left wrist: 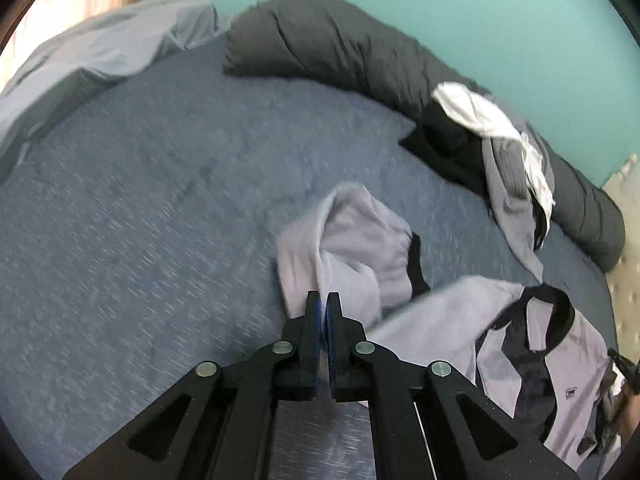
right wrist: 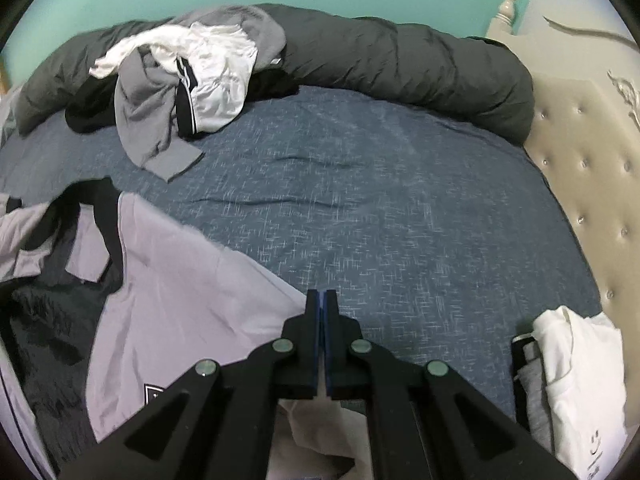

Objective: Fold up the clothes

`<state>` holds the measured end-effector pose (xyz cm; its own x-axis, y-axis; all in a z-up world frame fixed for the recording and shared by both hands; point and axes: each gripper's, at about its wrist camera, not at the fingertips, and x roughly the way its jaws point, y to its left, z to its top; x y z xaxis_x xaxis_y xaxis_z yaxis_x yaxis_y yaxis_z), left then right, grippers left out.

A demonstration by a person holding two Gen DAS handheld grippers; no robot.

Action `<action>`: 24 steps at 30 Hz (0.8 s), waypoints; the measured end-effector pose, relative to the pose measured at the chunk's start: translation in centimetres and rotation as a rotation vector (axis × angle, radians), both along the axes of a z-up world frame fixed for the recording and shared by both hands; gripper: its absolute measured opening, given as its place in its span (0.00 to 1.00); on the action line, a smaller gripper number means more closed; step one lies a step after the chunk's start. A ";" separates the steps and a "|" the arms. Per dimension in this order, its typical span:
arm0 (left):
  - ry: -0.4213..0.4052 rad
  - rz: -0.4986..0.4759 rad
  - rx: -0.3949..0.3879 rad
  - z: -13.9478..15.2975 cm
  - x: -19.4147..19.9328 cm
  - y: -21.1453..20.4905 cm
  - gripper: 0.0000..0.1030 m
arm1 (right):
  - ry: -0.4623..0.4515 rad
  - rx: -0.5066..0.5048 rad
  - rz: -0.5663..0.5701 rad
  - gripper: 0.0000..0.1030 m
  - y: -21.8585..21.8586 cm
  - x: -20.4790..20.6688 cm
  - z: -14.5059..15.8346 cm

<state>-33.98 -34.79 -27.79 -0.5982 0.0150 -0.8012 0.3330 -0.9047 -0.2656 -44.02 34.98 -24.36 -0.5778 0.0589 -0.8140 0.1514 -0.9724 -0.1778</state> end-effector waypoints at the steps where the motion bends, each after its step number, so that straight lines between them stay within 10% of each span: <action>1: -0.007 -0.008 0.007 -0.3 -0.4 0.5 0.05 | 0.001 0.005 0.004 0.01 -0.2 0.0 0.0; 6: 0.027 -0.023 -0.001 0.7 -0.3 1.9 0.34 | 0.066 -0.073 0.014 0.11 -1.4 2.0 1.6; 10: 0.066 0.002 -0.031 2.1 1.6 1.9 0.37 | 0.110 -0.163 0.027 0.36 -2.6 3.9 2.9; 14: 0.081 0.005 -0.023 2.1 3.3 1.9 0.40 | 0.143 -0.254 0.048 0.39 -4.1 6.0 4.1; 24: 0.060 -0.096 0.029 -0.9 8.9 6.2 0.45 | -0.154 -0.376 0.388 0.39 -20.4 14.3 -3.2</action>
